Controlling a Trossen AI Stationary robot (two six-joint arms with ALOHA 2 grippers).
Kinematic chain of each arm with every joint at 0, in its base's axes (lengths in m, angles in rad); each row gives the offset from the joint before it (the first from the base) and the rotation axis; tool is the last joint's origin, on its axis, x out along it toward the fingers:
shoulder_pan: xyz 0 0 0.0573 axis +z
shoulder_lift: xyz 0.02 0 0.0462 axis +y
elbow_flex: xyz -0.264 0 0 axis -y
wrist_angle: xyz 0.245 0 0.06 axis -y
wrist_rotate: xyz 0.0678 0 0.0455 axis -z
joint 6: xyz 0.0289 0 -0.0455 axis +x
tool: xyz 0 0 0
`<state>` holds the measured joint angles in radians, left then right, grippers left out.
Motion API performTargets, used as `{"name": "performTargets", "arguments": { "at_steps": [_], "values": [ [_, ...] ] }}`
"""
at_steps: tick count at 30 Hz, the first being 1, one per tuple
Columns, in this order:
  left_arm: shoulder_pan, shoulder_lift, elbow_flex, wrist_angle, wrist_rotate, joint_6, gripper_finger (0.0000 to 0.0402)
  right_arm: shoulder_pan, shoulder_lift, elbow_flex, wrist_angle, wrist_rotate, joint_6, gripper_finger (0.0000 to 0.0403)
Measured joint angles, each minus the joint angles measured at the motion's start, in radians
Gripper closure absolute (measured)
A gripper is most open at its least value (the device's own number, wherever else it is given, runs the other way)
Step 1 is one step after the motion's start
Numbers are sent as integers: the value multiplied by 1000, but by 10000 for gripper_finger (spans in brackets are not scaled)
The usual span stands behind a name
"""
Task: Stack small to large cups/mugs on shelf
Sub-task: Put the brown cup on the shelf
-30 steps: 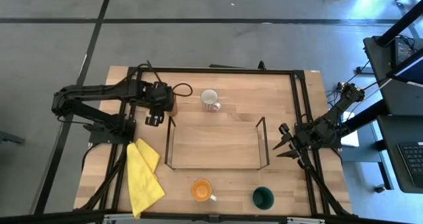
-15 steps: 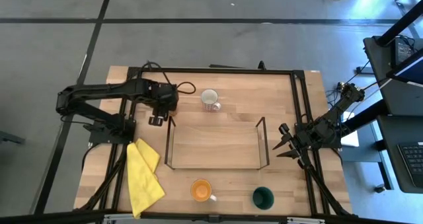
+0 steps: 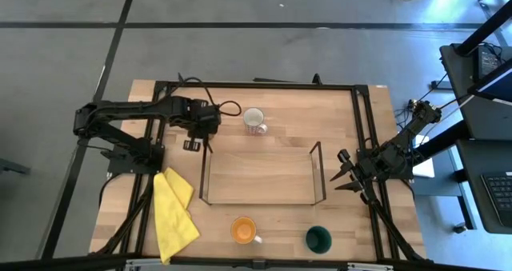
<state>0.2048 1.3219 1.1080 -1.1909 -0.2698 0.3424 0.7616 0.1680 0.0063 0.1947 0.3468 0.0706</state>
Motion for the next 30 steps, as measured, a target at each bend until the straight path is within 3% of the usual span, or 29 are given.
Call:
{"name": "performTargets", "arguments": {
  "at_steps": [4,13,20,25,30],
  "values": [
    [1,-22,0,-52,7,-26,387,0,0,0,0,0,0,264],
    [0,-121,56,-148,-21,-127,398,0,0,0,-1,0,0,264],
    [-29,-117,435,-336,-58,-202,399,0,0,0,-1,0,0,264],
    [-108,-78,723,-346,63,-263,400,0,0,0,-4,0,0,264],
    [-238,18,870,-388,238,-330,400,0,0,0,-5,0,0,264]
  ]
}}
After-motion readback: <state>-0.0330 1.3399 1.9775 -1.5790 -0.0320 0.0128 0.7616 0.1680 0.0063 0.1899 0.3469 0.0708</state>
